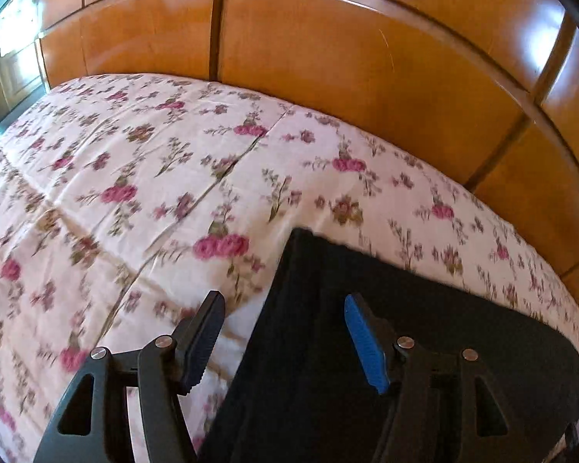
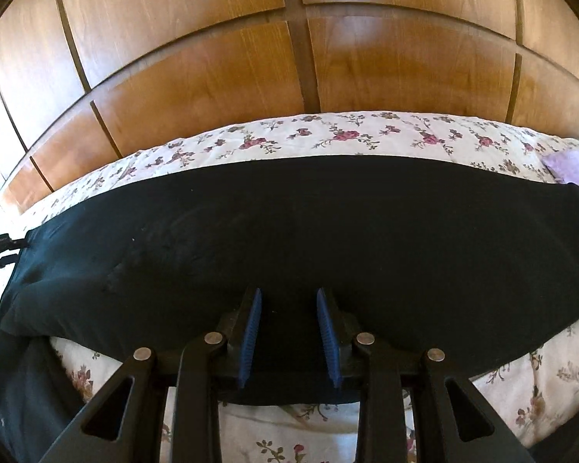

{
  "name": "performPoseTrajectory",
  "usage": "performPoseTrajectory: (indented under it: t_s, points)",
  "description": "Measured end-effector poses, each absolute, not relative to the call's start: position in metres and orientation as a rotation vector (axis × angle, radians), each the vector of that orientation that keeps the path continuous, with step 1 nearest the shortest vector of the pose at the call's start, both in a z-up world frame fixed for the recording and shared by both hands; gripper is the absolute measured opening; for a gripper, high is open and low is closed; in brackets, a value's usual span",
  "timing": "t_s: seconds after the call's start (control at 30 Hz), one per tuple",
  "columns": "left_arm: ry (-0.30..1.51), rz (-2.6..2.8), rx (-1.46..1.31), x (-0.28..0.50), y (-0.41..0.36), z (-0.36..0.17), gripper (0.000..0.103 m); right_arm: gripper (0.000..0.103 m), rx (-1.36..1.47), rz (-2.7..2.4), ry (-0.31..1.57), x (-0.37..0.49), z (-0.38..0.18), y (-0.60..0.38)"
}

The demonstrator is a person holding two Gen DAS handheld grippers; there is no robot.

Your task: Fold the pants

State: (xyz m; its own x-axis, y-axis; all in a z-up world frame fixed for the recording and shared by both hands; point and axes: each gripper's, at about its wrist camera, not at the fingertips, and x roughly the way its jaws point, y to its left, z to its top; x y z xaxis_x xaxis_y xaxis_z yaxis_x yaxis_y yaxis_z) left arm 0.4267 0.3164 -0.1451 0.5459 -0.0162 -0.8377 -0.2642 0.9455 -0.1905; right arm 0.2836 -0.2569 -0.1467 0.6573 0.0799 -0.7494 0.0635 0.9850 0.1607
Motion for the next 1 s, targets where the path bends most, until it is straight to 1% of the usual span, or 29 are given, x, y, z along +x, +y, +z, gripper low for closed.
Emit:
performPoseTrajectory:
  t_s: [0.1,0.13,0.17,0.2,0.23,0.27,0.3,0.37,0.57,0.67,0.9,1.0]
  points:
    - [0.928,0.136,-0.299,0.431,0.315,-0.147,0.064,0.031,0.16,0.001,0.852,0.283,-0.145,-0.251]
    - [0.912,0.143,-0.292,0.431,0.314,-0.148,0.061,0.031,0.157,-0.001,0.852,0.283,-0.145,-0.251]
    - [0.906,0.152,-0.274,0.431,0.311,-0.15,0.051,0.031,0.154,-0.002,0.851,0.283,-0.145,-0.251]
    - [0.906,0.144,-0.258,0.433,0.308,-0.151,0.046,0.031,0.155,-0.002,0.85,0.282,-0.144,-0.25]
    - [0.901,0.116,-0.244,0.433,0.303,-0.15,0.029,0.031,0.159,-0.002,0.848,0.282,-0.144,-0.25]
    - [0.902,0.1,-0.235,0.434,0.3,-0.149,0.024,0.031,0.162,-0.001,0.847,0.282,-0.144,-0.251]
    - [0.905,0.115,-0.206,0.434,0.296,-0.147,0.022,0.031,0.165,0.001,0.846,0.282,-0.144,-0.251]
    - [0.891,0.117,-0.192,0.431,0.293,-0.139,0.006,0.031,0.168,0.001,0.844,0.282,-0.144,-0.252]
    - [0.762,0.086,-0.314,0.401,0.305,-0.096,0.006,0.031,0.157,-0.004,0.842,0.282,-0.144,-0.252]
    - [0.691,0.043,-0.299,0.379,0.3,-0.068,0.006,0.031,0.15,-0.006,0.844,0.282,-0.144,-0.252]
    - [0.592,-0.042,-0.333,0.328,0.288,-0.025,0.006,0.032,0.106,-0.023,0.868,0.286,-0.142,-0.247]
    - [0.551,-0.086,-0.367,0.298,0.286,-0.012,0.006,0.035,0.093,-0.039,0.893,0.286,-0.137,-0.246]
